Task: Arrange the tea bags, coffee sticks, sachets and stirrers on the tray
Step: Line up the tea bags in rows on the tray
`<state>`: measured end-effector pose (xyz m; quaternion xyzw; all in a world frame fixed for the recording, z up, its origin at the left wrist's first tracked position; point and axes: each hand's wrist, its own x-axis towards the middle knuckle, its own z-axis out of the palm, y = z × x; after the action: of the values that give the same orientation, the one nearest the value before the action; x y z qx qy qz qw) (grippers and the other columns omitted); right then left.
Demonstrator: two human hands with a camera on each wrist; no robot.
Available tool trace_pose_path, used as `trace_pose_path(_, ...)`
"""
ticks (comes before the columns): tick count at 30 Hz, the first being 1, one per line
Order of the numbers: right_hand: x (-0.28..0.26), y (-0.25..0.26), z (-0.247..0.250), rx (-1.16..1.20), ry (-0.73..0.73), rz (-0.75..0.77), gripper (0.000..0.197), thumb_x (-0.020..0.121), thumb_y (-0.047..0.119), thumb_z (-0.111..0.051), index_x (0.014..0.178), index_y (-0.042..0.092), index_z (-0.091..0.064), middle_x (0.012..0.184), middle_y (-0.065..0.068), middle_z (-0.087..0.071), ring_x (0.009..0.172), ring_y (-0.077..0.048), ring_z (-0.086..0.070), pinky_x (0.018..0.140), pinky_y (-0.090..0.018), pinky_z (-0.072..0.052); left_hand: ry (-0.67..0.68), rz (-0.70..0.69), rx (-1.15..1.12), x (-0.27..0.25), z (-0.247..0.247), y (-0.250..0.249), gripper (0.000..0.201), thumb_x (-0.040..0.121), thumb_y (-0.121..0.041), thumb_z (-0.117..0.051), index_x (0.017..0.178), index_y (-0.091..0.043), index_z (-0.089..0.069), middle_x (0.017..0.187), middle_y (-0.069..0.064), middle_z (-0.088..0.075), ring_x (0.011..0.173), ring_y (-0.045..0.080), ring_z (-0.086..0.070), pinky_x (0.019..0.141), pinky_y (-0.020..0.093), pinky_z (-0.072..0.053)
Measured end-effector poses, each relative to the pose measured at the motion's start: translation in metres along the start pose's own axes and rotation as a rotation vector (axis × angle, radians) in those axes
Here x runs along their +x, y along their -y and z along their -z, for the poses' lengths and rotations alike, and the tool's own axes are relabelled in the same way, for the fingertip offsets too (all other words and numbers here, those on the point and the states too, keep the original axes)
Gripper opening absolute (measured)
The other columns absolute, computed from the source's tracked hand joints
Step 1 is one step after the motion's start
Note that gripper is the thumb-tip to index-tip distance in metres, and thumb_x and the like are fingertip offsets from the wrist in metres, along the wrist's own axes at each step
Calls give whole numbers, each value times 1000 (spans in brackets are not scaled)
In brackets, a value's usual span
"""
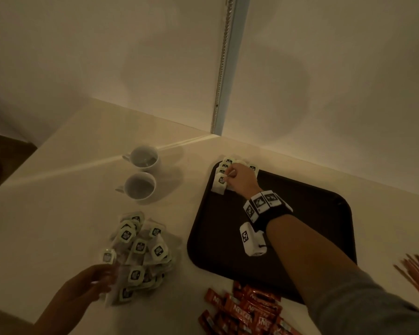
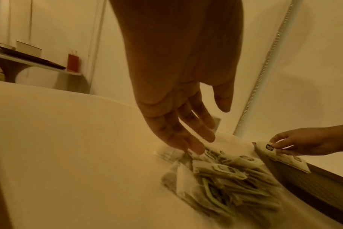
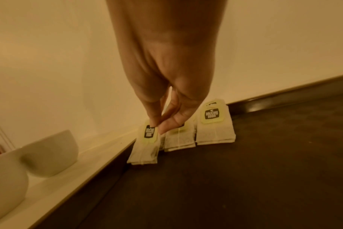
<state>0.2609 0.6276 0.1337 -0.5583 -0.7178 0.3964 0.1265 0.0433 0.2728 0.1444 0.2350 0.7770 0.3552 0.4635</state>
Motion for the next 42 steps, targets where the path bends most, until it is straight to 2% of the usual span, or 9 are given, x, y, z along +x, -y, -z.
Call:
trace_pose_path(9, -9, 14, -11, -73, -89, 81, 22, 82, 16, -68, 101, 8, -60, 98, -7, -61, 87, -17, -56, 78, -31, -49, -13, 6, 73, -6, 6, 11, 22, 92, 0, -52, 94, -18, -65, 80, -4, -74, 64, 7, -67, 67, 34, -44)
trace_pose_path(15, -89, 56, -70, -196, 620, 215, 43, 83, 38, -68, 113, 10, -55, 102, -7, -62, 90, -20, -60, 73, -25, -47, 1, -52, 128, -10, 2, 23, 23, 90, 0, -57, 95, -22, -65, 80, -5, -73, 68, 4, -66, 60, 12, -47)
trace_pose_path(21, -126, 55, -122, -424, 685, 321, 81, 69, 48, -77, 134, 23, -35, 123, -11, -45, 114, -29, -44, 93, -41, -44, 22, -74, 116, -27, 2, 29, 33, 93, -10, -55, 95, -40, -69, 92, 1, -71, 77, 9, -67, 68, 21, -46)
trace_pose_path(25, -131, 55, -131, -489, 708, 363, 68, 73, 34, -75, 132, 26, -43, 121, -11, -42, 112, -30, -43, 93, -39, -44, 47, -84, 63, -40, 5, 30, 11, 90, -34, -59, 98, -32, -65, 96, 2, -70, 80, 9, -66, 71, 21, -48)
trace_pose_path(28, -134, 58, -133, -475, 673, 387, 42, 78, 23, -69, 116, 17, -54, 116, -13, -50, 104, -30, -51, 85, -33, -44, 33, -114, 50, -39, 11, 42, 45, 63, -80, -56, 93, -48, -66, 96, -13, -70, 78, 6, -67, 67, 18, -50)
trace_pose_path(31, -134, 59, -132, -422, 608, 433, 25, 84, 12, -62, 108, 12, -64, 109, -14, -63, 101, -29, -58, 84, -33, -47, 23, -142, 55, -38, 13, 40, 12, 90, -36, -58, 92, -42, -68, 95, -17, -70, 79, 8, -67, 70, 24, -49)
trace_pose_path(33, -133, 61, -126, -374, 564, 447, 23, 85, 11, -63, 107, 12, -68, 108, -12, -67, 101, -27, -61, 86, -35, -49, 38, -153, 70, -35, 12, 39, 29, 95, -19, -52, 92, -43, -67, 96, -15, -70, 81, 9, -67, 71, 27, -50)
trace_pose_path(37, -137, 79, -99, -137, 475, 519, 21, 83, 11, -68, 104, 11, -72, 104, -7, -71, 93, -14, -63, 82, -19, -47, 51, -180, -133, -26, 2, 2, 16, 94, -36, -55, 101, -30, -68, 99, -3, -72, 92, 24, -68, 80, 36, -51)
trace_pose_path(42, -147, 110, -46, 82, 530, 663, 26, 75, -3, -73, 98, 9, -74, 100, -4, -72, 91, -13, -67, 82, -20, -51, 332, -88, -527, -5, -20, -75, 67, 80, -68, -54, 125, -20, -55, 117, 10, -65, 99, 31, -65, 84, 40, -54)
